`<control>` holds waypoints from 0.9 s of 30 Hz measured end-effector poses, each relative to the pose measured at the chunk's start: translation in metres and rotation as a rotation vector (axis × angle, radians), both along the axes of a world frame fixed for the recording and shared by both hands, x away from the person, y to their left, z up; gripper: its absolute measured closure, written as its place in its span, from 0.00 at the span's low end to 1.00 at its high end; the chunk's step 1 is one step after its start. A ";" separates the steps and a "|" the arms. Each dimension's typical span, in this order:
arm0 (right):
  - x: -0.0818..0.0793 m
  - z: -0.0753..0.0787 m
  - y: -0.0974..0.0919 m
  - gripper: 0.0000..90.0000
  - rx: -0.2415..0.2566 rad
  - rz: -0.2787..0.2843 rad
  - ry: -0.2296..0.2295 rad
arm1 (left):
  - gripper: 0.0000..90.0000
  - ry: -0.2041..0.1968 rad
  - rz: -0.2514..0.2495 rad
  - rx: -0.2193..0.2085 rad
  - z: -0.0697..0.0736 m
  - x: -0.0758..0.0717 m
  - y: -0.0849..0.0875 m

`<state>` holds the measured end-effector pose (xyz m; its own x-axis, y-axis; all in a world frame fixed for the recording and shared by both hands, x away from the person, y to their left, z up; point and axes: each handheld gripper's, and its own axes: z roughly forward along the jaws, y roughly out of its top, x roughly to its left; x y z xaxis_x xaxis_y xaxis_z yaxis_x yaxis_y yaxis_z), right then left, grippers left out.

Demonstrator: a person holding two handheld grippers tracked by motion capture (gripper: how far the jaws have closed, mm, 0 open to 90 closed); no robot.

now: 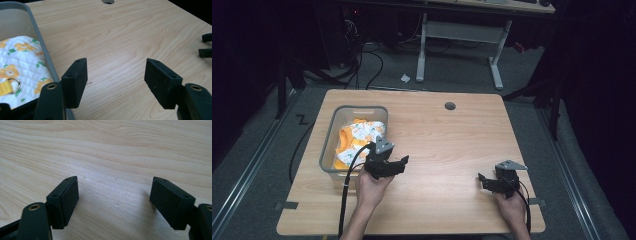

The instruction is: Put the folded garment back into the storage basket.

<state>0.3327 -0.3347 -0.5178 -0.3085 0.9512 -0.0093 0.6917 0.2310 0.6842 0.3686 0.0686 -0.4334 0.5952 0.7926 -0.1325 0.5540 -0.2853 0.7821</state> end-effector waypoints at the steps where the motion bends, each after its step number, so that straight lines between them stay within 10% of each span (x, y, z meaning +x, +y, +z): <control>1: 0.000 0.000 0.000 0.26 0.000 0.000 0.000 | 0.40 0.003 -0.004 0.005 -0.001 0.000 -0.002; 27: 0.000 0.000 0.000 0.26 0.000 0.000 0.000 | 0.40 0.027 -0.089 0.022 -0.025 -0.013 -0.042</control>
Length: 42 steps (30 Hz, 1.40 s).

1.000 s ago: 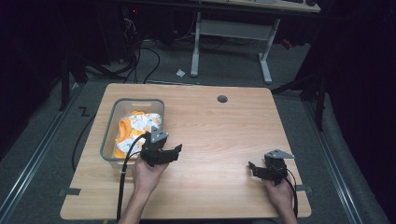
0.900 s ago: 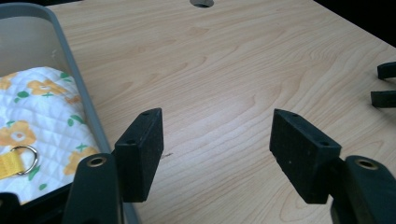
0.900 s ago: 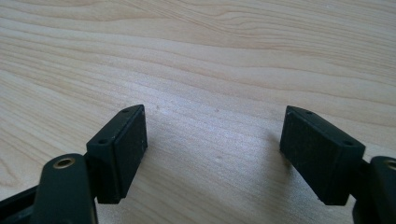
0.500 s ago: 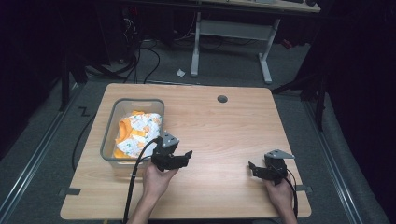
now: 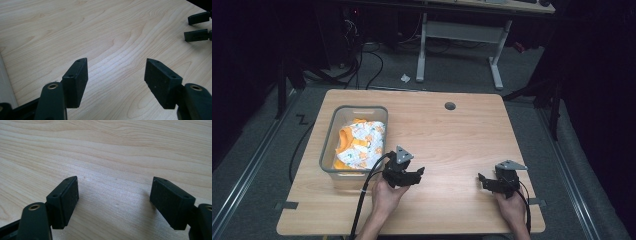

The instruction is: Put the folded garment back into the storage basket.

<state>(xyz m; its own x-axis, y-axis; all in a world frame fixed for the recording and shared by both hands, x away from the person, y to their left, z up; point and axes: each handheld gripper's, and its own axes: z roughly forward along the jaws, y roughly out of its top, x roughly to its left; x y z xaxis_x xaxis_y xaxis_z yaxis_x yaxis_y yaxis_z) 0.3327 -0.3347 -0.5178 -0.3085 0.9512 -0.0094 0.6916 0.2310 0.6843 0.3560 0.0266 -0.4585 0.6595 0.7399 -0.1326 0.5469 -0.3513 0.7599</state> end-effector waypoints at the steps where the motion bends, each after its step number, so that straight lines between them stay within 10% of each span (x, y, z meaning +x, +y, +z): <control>1: 0.000 0.000 0.000 0.26 0.000 0.000 0.000 | 0.40 0.003 -0.001 -0.005 -0.001 0.000 0.000; 42: 0.000 0.000 0.000 0.26 0.000 0.000 0.000 | 0.40 0.070 0.041 0.020 -0.048 -0.006 -0.011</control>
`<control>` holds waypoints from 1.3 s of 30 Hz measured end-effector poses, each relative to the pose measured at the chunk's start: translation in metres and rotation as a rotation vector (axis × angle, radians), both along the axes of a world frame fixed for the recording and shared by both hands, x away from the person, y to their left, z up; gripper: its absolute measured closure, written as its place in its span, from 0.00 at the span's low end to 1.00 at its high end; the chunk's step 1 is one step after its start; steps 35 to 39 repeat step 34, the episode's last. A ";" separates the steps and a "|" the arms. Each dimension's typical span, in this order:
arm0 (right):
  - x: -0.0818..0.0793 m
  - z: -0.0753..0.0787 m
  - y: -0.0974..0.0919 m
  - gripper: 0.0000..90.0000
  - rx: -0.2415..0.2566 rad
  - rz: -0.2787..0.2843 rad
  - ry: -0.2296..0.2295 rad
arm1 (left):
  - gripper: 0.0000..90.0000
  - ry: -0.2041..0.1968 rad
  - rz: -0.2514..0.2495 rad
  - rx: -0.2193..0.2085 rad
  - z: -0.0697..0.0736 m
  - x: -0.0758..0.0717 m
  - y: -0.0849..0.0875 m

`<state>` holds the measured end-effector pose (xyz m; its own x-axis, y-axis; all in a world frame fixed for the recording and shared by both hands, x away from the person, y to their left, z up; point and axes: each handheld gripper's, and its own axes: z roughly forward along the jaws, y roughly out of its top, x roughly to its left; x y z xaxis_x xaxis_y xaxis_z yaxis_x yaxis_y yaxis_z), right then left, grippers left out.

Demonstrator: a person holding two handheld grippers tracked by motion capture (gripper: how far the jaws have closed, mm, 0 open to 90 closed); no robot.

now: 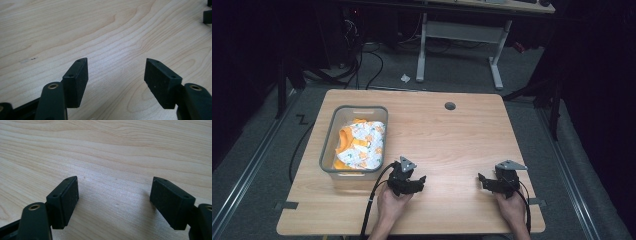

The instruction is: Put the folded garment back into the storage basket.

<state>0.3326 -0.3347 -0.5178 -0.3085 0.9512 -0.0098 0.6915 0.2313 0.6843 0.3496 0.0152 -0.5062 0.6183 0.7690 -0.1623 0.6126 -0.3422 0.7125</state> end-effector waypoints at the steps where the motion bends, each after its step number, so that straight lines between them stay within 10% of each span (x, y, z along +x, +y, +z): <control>1: 0.000 0.000 0.000 0.26 0.000 0.000 0.000 | 0.40 0.003 -0.001 0.005 -0.001 0.000 0.000; 39: 0.000 0.000 0.000 0.26 0.001 0.004 0.000 | 0.36 -0.076 0.070 0.094 -0.018 -0.001 -0.003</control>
